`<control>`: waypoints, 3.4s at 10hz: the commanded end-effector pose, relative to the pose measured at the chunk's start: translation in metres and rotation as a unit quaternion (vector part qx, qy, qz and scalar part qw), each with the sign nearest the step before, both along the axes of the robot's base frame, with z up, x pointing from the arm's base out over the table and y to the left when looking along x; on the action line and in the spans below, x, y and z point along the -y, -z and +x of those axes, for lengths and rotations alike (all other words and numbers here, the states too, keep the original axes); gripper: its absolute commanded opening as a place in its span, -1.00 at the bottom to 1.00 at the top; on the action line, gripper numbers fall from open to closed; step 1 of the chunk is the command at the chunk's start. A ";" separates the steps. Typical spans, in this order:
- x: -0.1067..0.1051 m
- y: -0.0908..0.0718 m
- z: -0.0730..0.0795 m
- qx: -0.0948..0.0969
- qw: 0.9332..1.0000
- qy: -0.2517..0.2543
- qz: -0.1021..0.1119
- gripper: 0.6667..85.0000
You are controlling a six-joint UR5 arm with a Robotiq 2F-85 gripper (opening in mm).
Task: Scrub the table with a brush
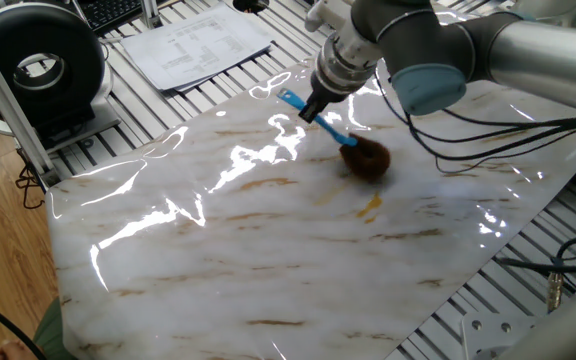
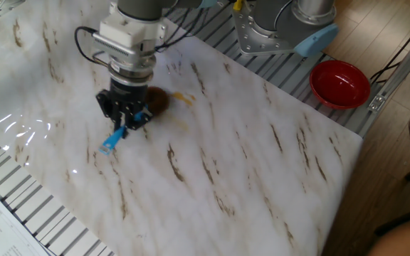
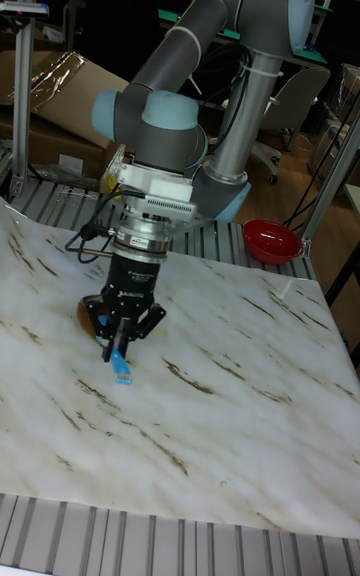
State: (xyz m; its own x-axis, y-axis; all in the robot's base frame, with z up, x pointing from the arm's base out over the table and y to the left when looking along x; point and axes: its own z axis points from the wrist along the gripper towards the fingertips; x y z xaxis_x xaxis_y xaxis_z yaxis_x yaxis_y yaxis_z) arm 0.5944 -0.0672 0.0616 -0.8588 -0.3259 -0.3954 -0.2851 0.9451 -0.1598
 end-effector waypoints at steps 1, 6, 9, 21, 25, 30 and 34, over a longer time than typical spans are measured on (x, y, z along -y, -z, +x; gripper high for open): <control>-0.005 -0.002 0.013 0.032 0.999 -0.016 0.026 -0.99; -0.067 -0.007 0.024 0.042 0.984 0.046 0.169 -0.99; -0.076 -0.001 0.009 0.010 0.981 0.075 0.178 -0.99; 0.000 0.008 -0.019 -0.013 0.999 -0.024 0.021 -0.99; -0.017 0.015 -0.043 -0.062 0.994 0.044 0.084 -0.99; 0.007 0.015 -0.070 -0.072 0.996 0.031 0.048 -0.99; 0.030 0.026 -0.092 -0.059 0.997 0.025 0.039 -0.99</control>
